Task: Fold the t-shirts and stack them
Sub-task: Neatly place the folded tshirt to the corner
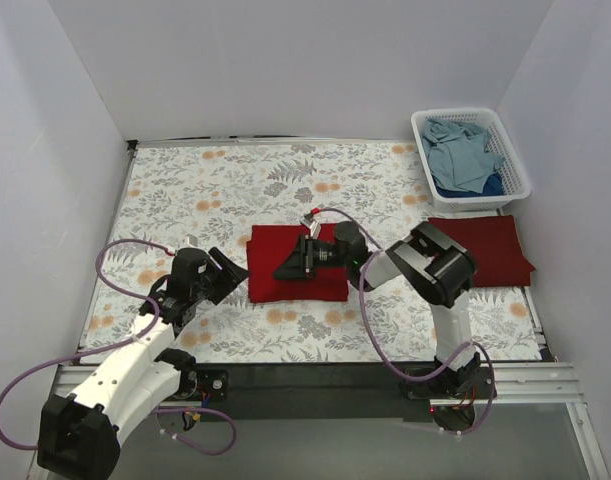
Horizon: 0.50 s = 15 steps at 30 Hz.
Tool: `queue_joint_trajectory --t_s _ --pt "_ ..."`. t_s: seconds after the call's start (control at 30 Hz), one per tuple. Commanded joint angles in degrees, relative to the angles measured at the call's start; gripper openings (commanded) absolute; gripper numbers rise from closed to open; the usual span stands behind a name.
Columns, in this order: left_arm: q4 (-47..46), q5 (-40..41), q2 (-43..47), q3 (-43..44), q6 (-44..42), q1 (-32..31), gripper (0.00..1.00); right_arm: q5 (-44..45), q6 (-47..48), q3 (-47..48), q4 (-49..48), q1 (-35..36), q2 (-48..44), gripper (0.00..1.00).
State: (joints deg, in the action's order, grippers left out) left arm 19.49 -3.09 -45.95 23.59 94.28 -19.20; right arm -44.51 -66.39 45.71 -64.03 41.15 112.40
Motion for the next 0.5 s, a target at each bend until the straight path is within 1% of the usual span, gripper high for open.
queue_joint_trajectory --t_s 0.0,0.07,0.13,0.23,0.33,0.4,0.43,0.47 --pt "2.1 2.4 0.5 3.1 -3.2 0.2 0.55 2.9 -1.0 2.4 3.5 1.3 9.1 0.42" --pt "2.4 2.4 0.3 3.6 -4.0 0.3 0.56 4.7 -2.3 0.7 2.3 1.7 12.6 0.41" --pt "2.8 2.4 -0.1 4.5 -4.8 0.2 0.57 6.3 -2.3 -2.4 2.5 1.6 13.1 0.41" --pt "3.3 2.4 -0.5 5.8 -5.9 0.2 0.58 6.9 -0.9 -3.0 5.2 1.2 11.9 0.41" --pt "3.3 2.0 -1.2 6.8 -6.8 0.2 0.59 5.6 1.2 -2.0 7.1 1.0 7.8 0.41" --pt "3.2 1.3 -2.3 7.8 -7.7 0.0 0.59 5.1 3.2 -0.7 11.8 0.3 2.9 0.41" --pt "3.3 1.0 -2.6 8.8 -8.1 -0.6 0.59 5.1 6.2 -0.3 14.2 -0.1 1.0 0.42" --pt "3.4 1.2 -3.5 9.6 -8.6 -1.1 0.59 5.6 7.8 -0.1 16.3 -0.6 -3.0 0.42"
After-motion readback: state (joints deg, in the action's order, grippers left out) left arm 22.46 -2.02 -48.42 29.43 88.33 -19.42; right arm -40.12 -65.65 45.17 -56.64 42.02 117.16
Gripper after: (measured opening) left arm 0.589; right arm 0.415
